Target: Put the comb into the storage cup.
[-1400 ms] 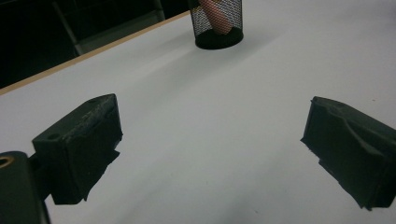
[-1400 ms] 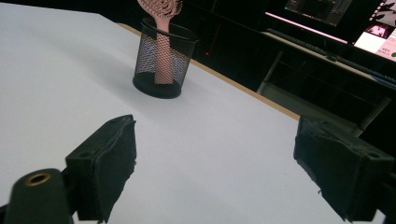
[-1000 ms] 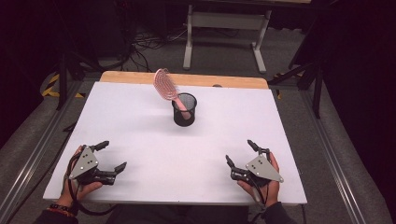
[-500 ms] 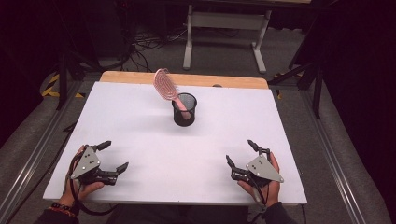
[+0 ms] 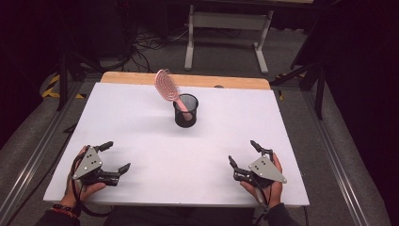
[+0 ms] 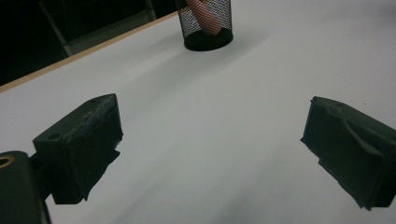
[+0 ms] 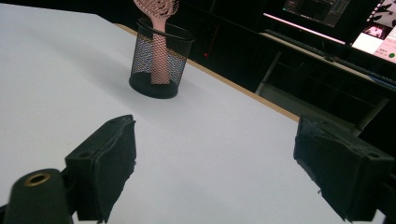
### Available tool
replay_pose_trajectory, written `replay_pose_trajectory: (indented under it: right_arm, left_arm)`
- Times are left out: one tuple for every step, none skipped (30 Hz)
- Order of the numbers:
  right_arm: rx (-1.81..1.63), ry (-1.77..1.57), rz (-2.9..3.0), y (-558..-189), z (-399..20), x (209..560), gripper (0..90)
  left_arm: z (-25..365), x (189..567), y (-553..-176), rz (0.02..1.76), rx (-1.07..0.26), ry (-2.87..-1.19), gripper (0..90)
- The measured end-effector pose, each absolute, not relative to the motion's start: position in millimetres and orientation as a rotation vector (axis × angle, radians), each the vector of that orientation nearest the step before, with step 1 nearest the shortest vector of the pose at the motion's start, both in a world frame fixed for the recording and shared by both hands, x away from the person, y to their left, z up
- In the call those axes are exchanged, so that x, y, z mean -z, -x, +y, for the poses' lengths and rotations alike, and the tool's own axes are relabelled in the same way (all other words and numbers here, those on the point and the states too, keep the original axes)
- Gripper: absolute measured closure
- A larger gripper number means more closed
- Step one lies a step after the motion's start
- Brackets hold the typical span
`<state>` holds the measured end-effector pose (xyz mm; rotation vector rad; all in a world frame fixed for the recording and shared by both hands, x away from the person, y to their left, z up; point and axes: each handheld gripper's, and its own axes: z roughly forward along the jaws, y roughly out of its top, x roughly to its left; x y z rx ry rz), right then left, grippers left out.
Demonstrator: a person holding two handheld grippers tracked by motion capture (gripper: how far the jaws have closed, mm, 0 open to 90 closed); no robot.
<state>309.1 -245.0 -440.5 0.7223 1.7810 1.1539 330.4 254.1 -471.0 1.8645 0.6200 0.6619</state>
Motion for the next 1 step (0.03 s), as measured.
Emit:
replay_pose_trajectory:
  right_arm:
    - [-1.154, -0.722, 1.781, -309.1, -245.0, 440.5, 14.2]
  left_arm:
    - [254.1, 471.0, -330.4, 0.620, -0.662, -1.865, 5.7]
